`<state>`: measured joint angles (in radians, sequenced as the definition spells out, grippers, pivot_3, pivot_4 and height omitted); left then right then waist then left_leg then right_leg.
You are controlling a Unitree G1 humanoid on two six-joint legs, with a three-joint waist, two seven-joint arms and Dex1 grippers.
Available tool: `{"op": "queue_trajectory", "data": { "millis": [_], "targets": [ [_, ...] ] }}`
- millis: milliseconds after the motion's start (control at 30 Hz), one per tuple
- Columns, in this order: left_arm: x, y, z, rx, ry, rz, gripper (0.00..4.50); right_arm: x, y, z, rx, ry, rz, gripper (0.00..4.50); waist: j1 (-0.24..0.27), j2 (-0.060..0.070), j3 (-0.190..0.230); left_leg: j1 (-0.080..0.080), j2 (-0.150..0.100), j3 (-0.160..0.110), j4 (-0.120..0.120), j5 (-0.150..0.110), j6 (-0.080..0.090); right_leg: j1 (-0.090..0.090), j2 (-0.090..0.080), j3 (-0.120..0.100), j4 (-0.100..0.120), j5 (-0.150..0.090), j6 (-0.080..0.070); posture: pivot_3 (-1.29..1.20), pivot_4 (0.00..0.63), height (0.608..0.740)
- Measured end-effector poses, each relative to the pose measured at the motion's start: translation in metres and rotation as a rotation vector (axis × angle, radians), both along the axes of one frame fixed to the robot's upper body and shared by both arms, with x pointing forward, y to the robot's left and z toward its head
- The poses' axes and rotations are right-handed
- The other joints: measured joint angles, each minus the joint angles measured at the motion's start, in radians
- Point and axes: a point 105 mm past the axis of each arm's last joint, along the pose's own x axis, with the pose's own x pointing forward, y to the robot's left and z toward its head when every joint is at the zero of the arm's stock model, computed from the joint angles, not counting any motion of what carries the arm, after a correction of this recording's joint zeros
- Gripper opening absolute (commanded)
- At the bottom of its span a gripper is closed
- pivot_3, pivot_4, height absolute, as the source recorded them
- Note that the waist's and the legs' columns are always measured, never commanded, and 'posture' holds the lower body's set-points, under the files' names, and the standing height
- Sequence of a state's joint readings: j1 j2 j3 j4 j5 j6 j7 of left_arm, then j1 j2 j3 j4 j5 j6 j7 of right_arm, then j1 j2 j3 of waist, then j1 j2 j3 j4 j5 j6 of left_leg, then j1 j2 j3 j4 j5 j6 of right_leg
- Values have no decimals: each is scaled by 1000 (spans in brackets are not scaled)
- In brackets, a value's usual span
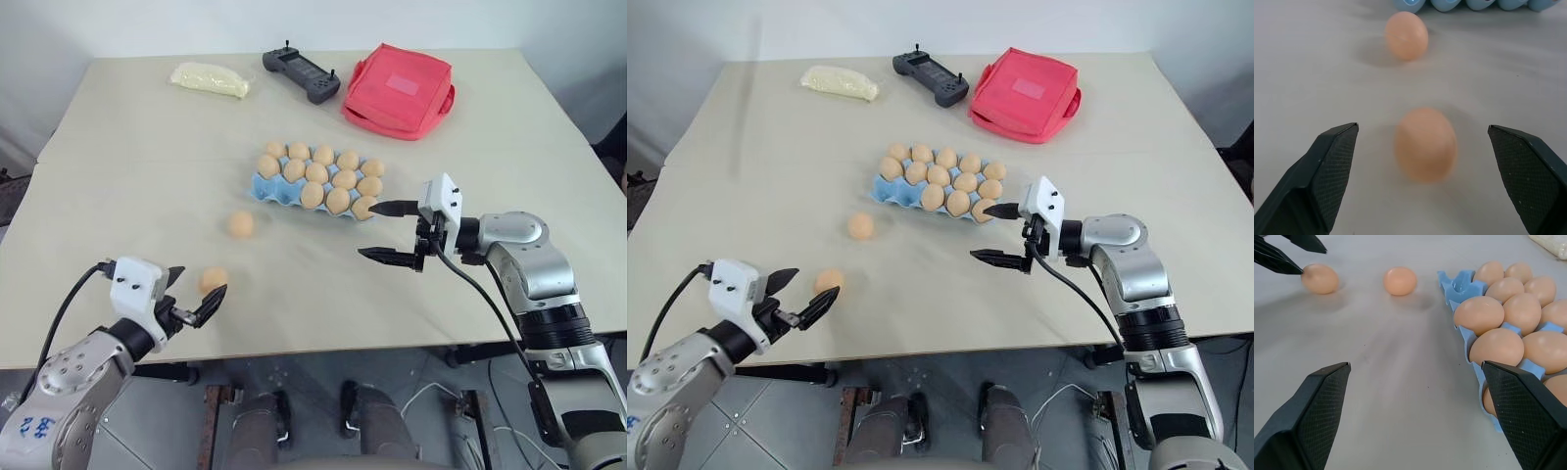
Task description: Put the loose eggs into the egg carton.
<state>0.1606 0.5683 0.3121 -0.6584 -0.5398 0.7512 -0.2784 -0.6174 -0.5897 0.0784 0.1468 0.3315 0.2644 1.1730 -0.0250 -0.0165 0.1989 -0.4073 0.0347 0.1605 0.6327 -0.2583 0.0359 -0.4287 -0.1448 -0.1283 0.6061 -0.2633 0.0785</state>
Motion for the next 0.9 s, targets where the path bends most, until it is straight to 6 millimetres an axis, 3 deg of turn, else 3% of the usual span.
{"op": "queue_trajectory", "data": {
  "millis": [333,433,667,800,900],
  "targets": [
    [12,-5,-22,17,96,-10,4500,-4,0,-3,-5,3,-16,4477,-1,0,0,0,0,1,0,0,-1,0,0,-2,0,0,0,0,150,740],
    [13,-6,-24,31,104,-13,3930,-4,-2,-5,-7,7,-26,4500,-1,0,0,0,0,1,0,0,-1,0,0,-2,0,0,0,0,150,740],
    [19,-11,-17,38,81,-34,1781,-4,-3,-3,-12,-6,-37,4500,0,0,0,0,0,0,0,0,-1,0,0,-1,0,0,0,0,150,740],
    [25,-14,-9,33,58,-50,1622,-4,-6,-3,-15,-10,-52,4500,0,0,0,0,0,0,0,0,-1,0,0,-2,1,0,0,0,150,740],
    [37,-19,9,22,-1,-84,1622,-3,-8,-4,-16,-10,-62,4500,1,0,0,0,0,0,1,0,-1,0,0,-3,1,0,0,0,150,740]
  ]
}}
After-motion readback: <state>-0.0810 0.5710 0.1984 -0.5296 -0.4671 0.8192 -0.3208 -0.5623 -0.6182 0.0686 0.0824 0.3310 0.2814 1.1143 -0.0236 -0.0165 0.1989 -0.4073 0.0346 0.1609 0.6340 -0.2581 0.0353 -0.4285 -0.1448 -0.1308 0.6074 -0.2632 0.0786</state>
